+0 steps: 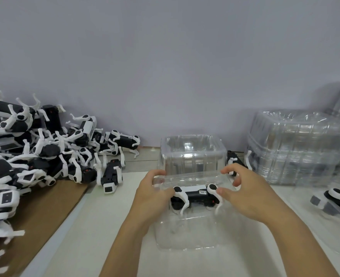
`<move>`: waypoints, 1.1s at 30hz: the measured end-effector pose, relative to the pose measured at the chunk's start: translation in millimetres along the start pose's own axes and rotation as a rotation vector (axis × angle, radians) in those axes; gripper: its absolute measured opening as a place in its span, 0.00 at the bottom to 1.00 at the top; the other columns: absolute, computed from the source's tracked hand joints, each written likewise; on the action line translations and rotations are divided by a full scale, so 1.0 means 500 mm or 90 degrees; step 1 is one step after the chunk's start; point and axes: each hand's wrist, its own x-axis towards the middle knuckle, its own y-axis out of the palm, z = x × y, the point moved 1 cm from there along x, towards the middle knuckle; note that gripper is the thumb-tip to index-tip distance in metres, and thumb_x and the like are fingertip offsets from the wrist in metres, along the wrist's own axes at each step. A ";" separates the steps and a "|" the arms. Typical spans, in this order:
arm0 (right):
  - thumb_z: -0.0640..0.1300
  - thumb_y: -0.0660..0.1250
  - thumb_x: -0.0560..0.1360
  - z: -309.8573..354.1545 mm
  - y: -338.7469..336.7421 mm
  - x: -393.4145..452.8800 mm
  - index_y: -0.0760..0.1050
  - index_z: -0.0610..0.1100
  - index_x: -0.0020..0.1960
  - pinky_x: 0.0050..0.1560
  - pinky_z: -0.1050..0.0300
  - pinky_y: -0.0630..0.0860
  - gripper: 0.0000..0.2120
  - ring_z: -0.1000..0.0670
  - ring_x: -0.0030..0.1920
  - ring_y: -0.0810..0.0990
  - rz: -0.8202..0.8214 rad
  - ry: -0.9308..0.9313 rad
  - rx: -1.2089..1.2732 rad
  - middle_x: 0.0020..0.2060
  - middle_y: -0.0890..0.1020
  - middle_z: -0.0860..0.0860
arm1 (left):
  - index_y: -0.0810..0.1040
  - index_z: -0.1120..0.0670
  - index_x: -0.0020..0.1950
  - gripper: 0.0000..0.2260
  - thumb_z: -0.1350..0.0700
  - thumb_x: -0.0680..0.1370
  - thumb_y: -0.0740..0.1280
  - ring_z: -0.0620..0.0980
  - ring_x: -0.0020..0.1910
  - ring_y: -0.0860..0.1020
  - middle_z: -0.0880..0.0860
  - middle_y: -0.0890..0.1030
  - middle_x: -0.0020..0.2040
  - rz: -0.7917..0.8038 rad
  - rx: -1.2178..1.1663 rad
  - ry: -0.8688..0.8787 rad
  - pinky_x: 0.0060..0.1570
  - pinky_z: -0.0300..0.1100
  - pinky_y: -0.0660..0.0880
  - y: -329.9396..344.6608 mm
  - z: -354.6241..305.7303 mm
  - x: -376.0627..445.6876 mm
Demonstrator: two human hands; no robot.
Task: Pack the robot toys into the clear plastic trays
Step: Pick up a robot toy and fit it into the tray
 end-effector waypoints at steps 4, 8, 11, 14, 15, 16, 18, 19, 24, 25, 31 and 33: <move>0.56 0.70 0.76 -0.011 0.001 0.004 0.66 0.59 0.68 0.40 0.64 0.66 0.23 0.60 0.46 0.74 0.041 0.027 0.042 0.47 0.73 0.59 | 0.74 0.40 0.61 0.19 0.60 0.75 0.68 0.38 0.59 0.73 0.42 0.75 0.60 -0.001 0.106 0.088 0.45 0.29 0.68 -0.005 -0.006 -0.004; 0.57 0.67 0.77 -0.018 0.006 0.006 0.65 0.60 0.69 0.40 0.68 0.66 0.23 0.59 0.48 0.76 0.045 0.031 0.072 0.49 0.76 0.56 | 0.76 0.38 0.58 0.15 0.57 0.77 0.67 0.36 0.64 0.69 0.37 0.74 0.61 -0.002 0.279 0.315 0.61 0.26 0.63 0.000 -0.036 -0.016; 0.58 0.67 0.77 -0.021 0.011 0.008 0.65 0.60 0.69 0.41 0.65 0.67 0.23 0.57 0.49 0.76 0.042 0.034 0.083 0.50 0.75 0.56 | 0.77 0.38 0.61 0.17 0.36 0.74 0.67 0.38 0.70 0.64 0.37 0.71 0.67 0.070 0.422 0.343 0.69 0.40 0.59 0.029 -0.049 -0.029; 0.57 0.67 0.77 -0.022 0.011 0.010 0.66 0.60 0.69 0.40 0.67 0.67 0.22 0.59 0.48 0.76 0.038 0.032 0.091 0.48 0.76 0.56 | 0.72 0.35 0.65 0.35 0.21 0.63 0.57 0.38 0.74 0.54 0.37 0.63 0.74 0.116 0.517 0.313 0.72 0.43 0.48 0.045 -0.045 -0.040; 0.57 0.67 0.77 -0.022 0.011 0.010 0.66 0.60 0.69 0.39 0.67 0.67 0.22 0.60 0.47 0.76 0.039 0.033 0.094 0.48 0.76 0.56 | 0.71 0.34 0.66 0.39 0.19 0.60 0.56 0.39 0.75 0.51 0.38 0.60 0.76 0.127 0.535 0.294 0.73 0.46 0.46 0.045 -0.045 -0.041; 0.57 0.67 0.77 -0.022 0.012 0.010 0.66 0.60 0.68 0.39 0.67 0.67 0.21 0.59 0.46 0.76 0.040 0.033 0.096 0.48 0.76 0.56 | 0.69 0.34 0.67 0.41 0.18 0.57 0.57 0.40 0.76 0.48 0.39 0.58 0.78 0.143 0.546 0.271 0.75 0.49 0.44 0.043 -0.044 -0.040; 0.57 0.66 0.77 -0.020 0.012 0.010 0.66 0.61 0.68 0.38 0.67 0.67 0.21 0.59 0.46 0.77 0.043 0.031 0.097 0.48 0.76 0.56 | 0.66 0.32 0.69 0.45 0.18 0.54 0.60 0.44 0.79 0.44 0.41 0.52 0.80 0.179 0.565 0.235 0.77 0.53 0.40 0.039 -0.044 -0.040; 0.57 0.66 0.77 -0.019 0.012 0.009 0.66 0.61 0.68 0.38 0.67 0.67 0.20 0.59 0.45 0.78 0.043 0.030 0.098 0.47 0.77 0.56 | 0.64 0.31 0.69 0.46 0.19 0.53 0.62 0.45 0.79 0.42 0.42 0.50 0.81 0.189 0.575 0.225 0.77 0.54 0.39 0.039 -0.043 -0.039; 0.56 0.66 0.78 -0.019 0.009 0.008 0.69 0.60 0.66 0.38 0.67 0.68 0.17 0.60 0.45 0.77 0.023 0.018 0.105 0.47 0.77 0.57 | 0.66 0.33 0.66 0.37 0.25 0.58 0.67 0.47 0.77 0.50 0.43 0.58 0.77 0.143 0.604 0.258 0.77 0.52 0.43 0.043 -0.042 -0.040; 0.54 0.66 0.78 -0.018 0.006 0.009 0.71 0.59 0.64 0.37 0.66 0.69 0.15 0.60 0.45 0.77 0.002 0.017 0.125 0.48 0.77 0.57 | 0.67 0.34 0.65 0.36 0.25 0.59 0.67 0.47 0.76 0.53 0.42 0.60 0.74 0.132 0.600 0.267 0.76 0.50 0.44 0.044 -0.042 -0.042; 0.42 0.66 0.76 -0.019 -0.038 0.017 0.80 0.57 0.51 0.35 0.60 0.69 0.11 0.57 0.39 0.79 -0.301 0.045 0.362 0.46 0.82 0.54 | 0.74 0.33 0.60 0.33 0.24 0.57 0.67 0.36 0.62 0.61 0.33 0.68 0.60 0.152 0.407 0.250 0.66 0.39 0.55 0.018 -0.065 -0.046; 0.40 0.65 0.76 -0.017 -0.048 0.015 0.80 0.56 0.47 0.32 0.61 0.70 0.11 0.58 0.34 0.79 -0.373 0.031 0.434 0.43 0.83 0.52 | 0.77 0.32 0.56 0.27 0.29 0.58 0.72 0.35 0.63 0.69 0.30 0.73 0.60 0.161 0.244 0.245 0.63 0.33 0.67 0.001 -0.078 -0.048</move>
